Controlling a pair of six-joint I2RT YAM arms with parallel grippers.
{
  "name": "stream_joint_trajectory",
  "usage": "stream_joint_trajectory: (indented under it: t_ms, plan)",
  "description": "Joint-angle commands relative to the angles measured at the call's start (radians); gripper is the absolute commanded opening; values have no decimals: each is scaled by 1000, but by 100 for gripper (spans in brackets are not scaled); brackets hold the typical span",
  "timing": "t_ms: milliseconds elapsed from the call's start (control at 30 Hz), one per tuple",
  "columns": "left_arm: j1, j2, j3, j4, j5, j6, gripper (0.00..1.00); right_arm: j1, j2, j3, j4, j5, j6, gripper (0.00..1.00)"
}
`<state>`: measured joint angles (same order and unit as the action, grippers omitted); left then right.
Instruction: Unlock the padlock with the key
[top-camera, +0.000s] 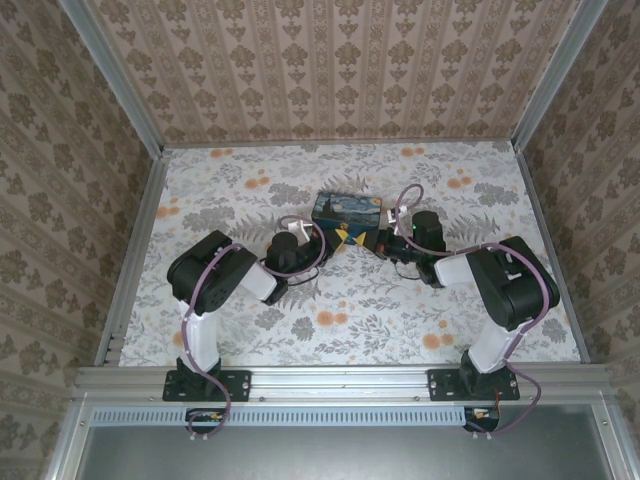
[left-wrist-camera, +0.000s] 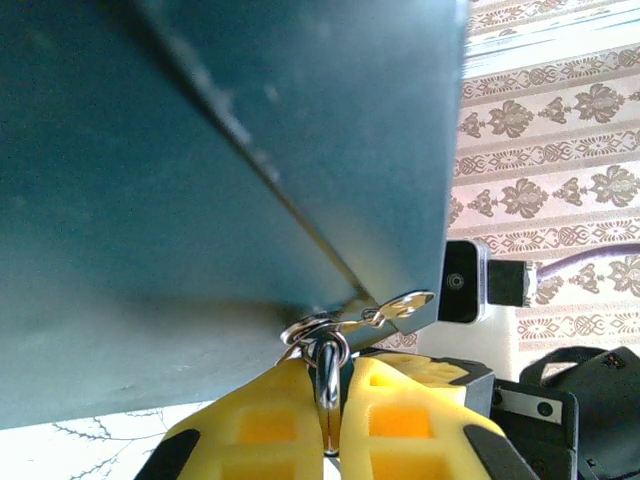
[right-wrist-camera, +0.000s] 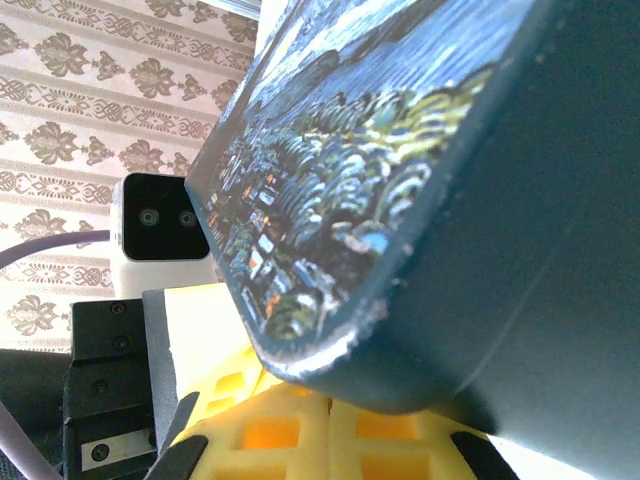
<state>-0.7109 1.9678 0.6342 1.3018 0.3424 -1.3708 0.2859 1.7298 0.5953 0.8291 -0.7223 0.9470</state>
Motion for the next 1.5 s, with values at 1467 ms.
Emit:
stream_joint_trajectory:
  t_ms: [1467]
  plan:
    - [-79,-77,40,1,54,-76,0,91,180,-100,494,135,470,0]
